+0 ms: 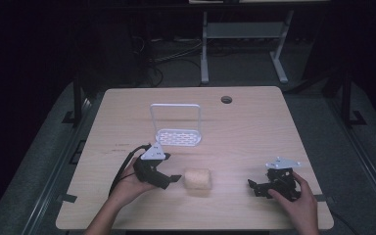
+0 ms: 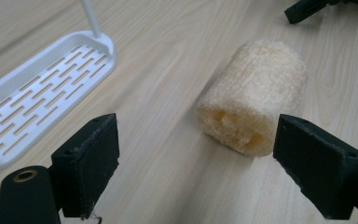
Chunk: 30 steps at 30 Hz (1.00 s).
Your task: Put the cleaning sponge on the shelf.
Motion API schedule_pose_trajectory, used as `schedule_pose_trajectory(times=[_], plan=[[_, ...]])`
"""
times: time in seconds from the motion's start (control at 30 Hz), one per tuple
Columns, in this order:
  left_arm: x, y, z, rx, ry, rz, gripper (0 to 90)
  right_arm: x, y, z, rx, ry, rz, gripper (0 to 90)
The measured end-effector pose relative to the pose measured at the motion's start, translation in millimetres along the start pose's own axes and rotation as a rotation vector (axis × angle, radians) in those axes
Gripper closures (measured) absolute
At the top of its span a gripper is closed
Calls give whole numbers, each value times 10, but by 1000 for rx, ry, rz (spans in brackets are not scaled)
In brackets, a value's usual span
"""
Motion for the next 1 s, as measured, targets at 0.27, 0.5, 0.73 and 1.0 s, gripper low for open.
schedule_pose_trajectory(times=[0.27,0.5,0.73,1.0], plan=[[80,-67,96,18,-6,-26,139,0,0,0,0,0,0,7],[145,-118,151,32,-5,-48,139,0,1,0,1,0,0,6],[216,-165,221,46,-3,-69,139,0,0,0,0,0,0,7],[298,-206,296,61,-7,-94,139,0,1,0,1,0,0,7]])
Point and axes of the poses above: each handheld gripper's, and its own axes: x roughly forward along the jaws, z roughly out of its top, y roughly to its left, the point moved 8 cm from there along x, roughly forward along the jaws, and after that the axes turned 11 degrees about -y, right-handed, at the moved point
